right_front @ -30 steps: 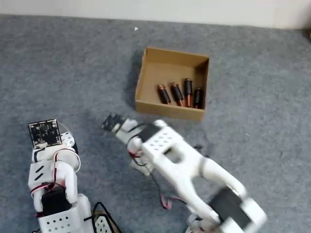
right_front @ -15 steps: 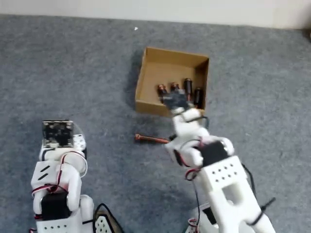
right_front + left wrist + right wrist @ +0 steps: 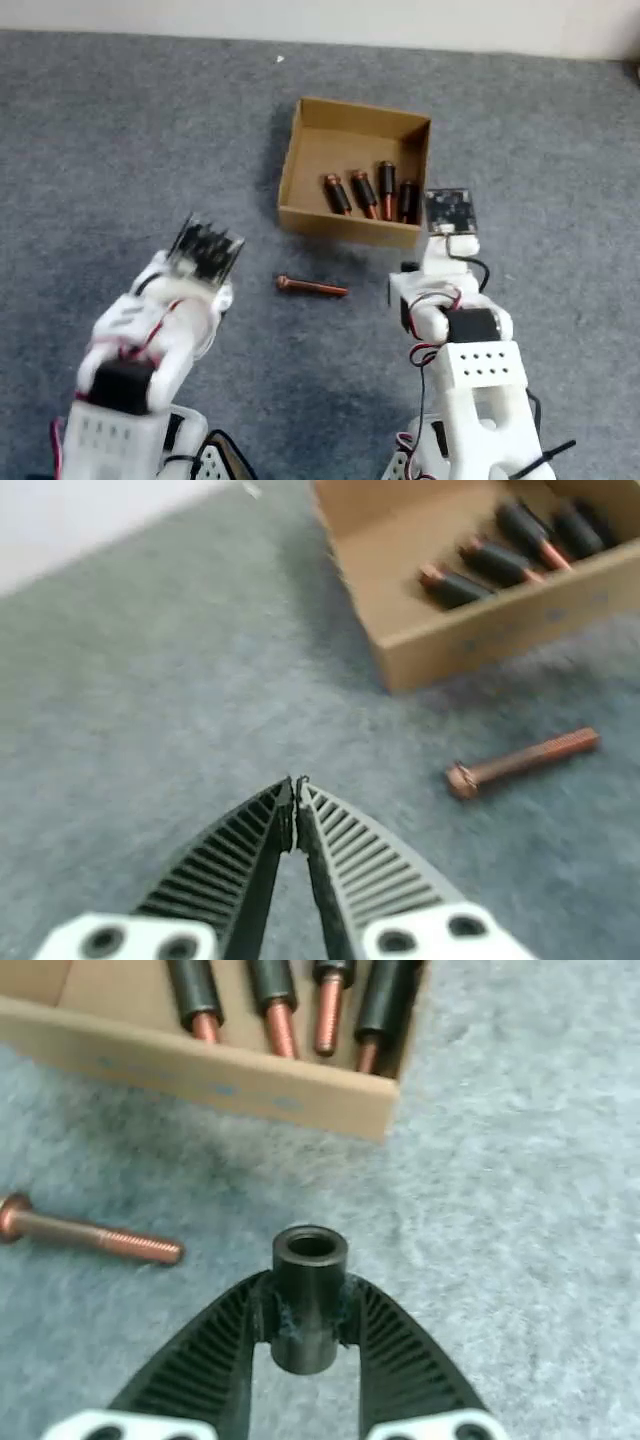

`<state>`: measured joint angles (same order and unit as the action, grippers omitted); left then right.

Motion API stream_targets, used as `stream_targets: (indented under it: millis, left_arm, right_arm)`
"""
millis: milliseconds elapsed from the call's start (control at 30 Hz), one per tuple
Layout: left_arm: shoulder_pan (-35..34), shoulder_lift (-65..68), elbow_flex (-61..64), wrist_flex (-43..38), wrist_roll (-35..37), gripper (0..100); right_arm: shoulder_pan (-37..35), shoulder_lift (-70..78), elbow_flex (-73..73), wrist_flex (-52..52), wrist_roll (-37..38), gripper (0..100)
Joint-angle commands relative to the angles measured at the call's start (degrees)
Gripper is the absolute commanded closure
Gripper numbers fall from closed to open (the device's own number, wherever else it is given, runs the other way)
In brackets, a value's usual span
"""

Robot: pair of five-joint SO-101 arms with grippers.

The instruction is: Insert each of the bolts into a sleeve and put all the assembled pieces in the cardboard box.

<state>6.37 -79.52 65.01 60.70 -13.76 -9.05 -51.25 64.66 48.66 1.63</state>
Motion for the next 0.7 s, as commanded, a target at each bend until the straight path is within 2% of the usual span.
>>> stream_targets:
  millis: [0,67,267,533,667]
  left_arm:
    - [5.41,19.56,-10.86,0.18,-0.18,95]
    - [7.78,26.77,-14.02,0.18,3.69,95]
    - [13.49,44.53,-24.22,0.18,27.96,95]
    - [17.19,60.79,-31.96,-0.09,39.74,99]
    - [16.92,67.30,-33.54,0.00,53.10,99]
  right_arm:
    - [2.86,-1.63,-0.66,-1.80,-1.85,99.4]
    - [3.74,-1.71,-0.75,-1.89,-2.11,99.4]
    - [4.26,-2.07,-0.48,-2.51,-2.37,99.4]
    - [4.26,-1.98,-0.22,-3.74,-2.37,99.4]
    - [4.26,-2.07,-0.22,-3.74,-2.20,99.4]
